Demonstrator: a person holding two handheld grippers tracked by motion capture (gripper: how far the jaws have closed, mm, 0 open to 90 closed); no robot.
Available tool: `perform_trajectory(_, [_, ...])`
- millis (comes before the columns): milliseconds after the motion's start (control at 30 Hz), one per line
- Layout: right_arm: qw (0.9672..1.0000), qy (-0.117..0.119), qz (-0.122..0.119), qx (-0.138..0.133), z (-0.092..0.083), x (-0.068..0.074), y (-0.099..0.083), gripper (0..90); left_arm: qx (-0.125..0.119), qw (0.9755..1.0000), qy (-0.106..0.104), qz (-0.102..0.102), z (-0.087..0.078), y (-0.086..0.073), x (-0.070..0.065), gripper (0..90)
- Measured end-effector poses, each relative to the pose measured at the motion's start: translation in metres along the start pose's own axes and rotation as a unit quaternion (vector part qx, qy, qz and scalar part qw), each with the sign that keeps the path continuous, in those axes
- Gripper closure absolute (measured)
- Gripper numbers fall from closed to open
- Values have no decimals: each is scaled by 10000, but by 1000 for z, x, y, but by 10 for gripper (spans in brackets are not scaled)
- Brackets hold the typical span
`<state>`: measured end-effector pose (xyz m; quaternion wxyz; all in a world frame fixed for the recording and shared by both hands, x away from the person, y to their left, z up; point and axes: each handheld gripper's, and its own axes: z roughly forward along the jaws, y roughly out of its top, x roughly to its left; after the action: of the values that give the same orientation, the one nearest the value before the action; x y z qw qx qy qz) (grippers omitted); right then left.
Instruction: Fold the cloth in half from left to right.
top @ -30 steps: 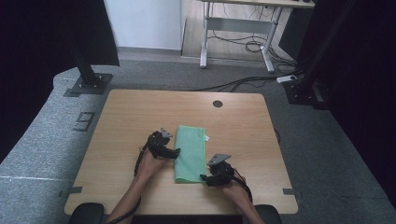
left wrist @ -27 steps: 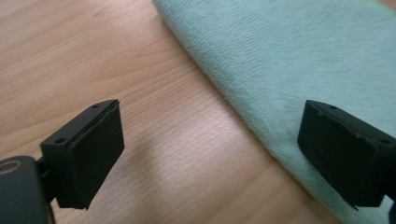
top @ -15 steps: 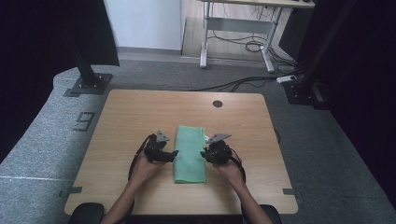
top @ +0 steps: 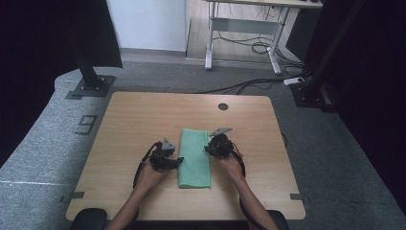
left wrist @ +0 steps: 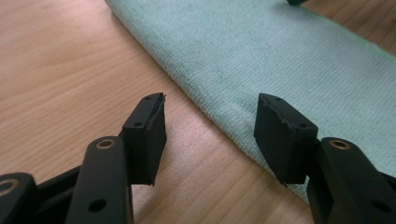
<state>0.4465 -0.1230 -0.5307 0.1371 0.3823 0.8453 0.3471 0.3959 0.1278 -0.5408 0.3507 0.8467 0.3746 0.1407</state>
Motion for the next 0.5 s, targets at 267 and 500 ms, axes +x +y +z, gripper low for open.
perform_trajectory(267, [9999,110,-5,93,7,1,1,882,-95,9998,-163,-24,1,-2,-2,538])
perform_trajectory(500, [9998,74,-25,-156,-8,2,7,888,-202,9990,-398,-57,0,-1,-2,719])
